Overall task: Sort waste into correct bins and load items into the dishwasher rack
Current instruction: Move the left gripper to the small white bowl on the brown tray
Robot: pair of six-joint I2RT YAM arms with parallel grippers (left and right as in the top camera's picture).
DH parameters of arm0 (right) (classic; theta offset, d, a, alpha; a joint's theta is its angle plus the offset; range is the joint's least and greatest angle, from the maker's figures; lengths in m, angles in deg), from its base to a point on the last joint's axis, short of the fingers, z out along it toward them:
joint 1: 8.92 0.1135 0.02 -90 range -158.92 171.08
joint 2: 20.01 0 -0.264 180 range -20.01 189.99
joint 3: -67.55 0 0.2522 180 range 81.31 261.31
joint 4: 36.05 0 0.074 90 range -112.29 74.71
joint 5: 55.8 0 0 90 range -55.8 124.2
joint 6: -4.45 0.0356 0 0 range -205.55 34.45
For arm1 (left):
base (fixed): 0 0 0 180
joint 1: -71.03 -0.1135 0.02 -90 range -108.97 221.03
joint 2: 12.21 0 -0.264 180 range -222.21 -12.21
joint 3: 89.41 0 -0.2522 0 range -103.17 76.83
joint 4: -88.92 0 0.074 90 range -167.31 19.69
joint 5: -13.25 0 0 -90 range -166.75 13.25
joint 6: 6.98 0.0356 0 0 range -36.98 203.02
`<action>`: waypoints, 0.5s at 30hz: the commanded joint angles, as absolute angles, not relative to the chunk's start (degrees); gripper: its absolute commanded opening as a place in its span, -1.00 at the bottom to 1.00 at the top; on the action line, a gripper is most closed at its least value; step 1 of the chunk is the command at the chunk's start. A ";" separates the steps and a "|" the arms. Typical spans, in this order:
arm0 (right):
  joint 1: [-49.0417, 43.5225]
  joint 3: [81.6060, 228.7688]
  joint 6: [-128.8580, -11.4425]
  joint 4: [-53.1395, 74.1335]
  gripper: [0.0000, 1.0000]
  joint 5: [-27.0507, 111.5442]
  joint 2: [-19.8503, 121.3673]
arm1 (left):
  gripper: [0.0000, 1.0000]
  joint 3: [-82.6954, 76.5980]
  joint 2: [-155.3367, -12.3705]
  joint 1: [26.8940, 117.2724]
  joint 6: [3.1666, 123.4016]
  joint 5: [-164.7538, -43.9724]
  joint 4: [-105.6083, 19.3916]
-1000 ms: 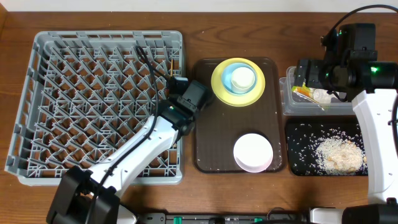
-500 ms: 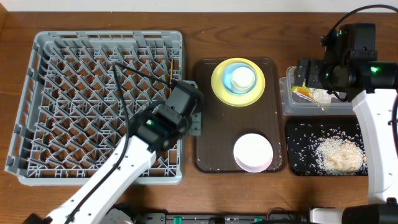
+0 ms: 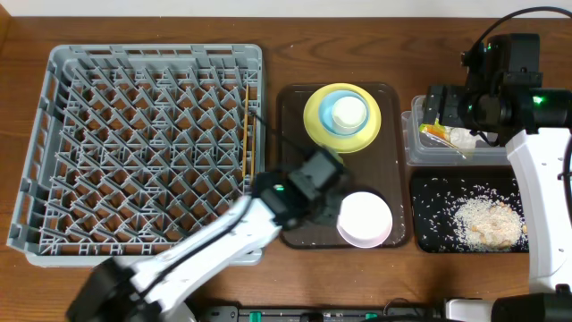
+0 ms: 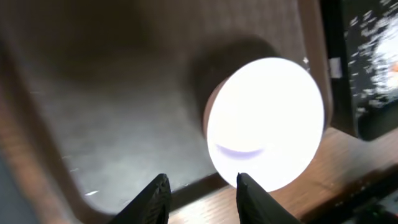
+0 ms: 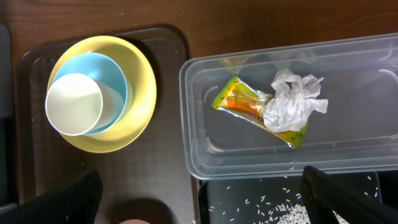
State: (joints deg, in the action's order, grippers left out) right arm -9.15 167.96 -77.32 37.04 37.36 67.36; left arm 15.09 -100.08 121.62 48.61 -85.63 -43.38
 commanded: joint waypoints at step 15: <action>-8.74 168.07 -78.13 37.13 0.98 37.25 67.60 | -0.25 15.49 -112.78 126.85 45.66 -73.20 -45.13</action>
